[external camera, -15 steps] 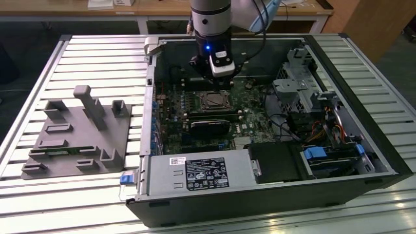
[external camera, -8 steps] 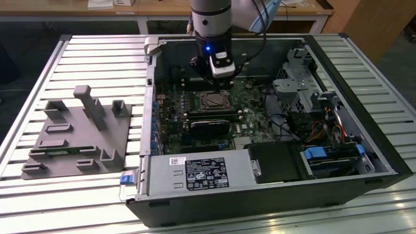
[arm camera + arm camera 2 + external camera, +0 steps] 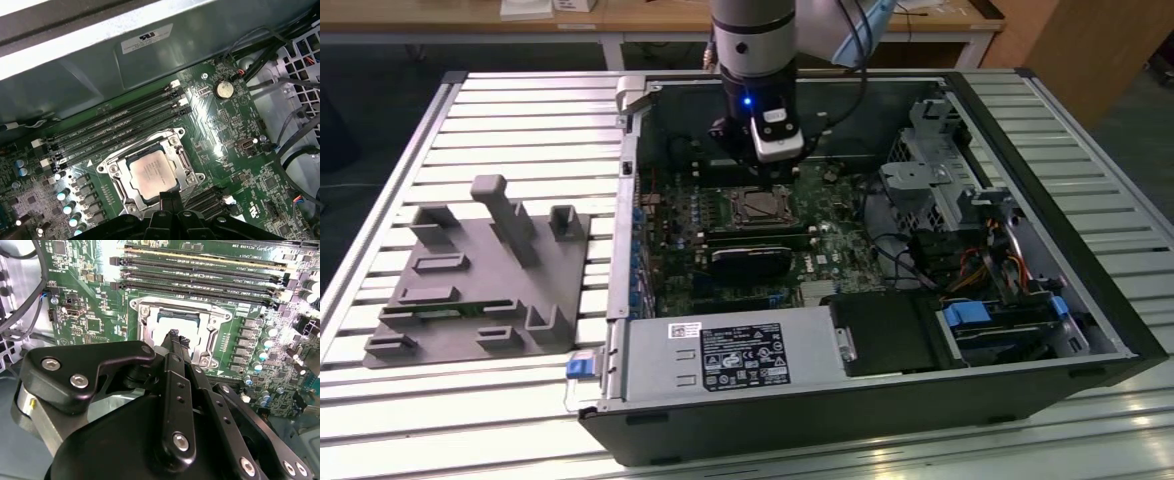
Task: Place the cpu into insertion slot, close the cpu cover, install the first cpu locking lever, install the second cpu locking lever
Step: 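Install the second cpu locking lever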
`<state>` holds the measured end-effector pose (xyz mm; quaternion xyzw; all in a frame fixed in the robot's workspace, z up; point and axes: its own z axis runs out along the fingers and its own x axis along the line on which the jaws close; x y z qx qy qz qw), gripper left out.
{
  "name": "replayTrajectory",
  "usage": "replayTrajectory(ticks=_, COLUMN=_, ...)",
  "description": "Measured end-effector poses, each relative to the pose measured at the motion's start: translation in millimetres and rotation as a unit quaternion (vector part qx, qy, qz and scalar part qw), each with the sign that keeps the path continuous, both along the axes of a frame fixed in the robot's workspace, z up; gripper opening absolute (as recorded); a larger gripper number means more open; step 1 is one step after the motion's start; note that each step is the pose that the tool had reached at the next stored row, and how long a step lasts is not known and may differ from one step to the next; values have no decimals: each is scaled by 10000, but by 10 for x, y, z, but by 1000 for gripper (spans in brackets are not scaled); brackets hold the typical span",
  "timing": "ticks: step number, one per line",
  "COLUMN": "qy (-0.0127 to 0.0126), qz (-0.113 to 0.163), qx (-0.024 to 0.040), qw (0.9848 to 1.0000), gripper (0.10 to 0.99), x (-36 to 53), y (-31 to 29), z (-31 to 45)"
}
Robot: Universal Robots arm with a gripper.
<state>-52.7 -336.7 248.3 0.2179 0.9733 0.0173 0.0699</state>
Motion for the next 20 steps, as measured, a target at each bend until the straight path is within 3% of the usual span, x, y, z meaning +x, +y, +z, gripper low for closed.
replayTrajectory(ticks=20, qy=0, qz=321, qx=0, qw=9995, gripper=106, x=0, y=-100, z=-60)
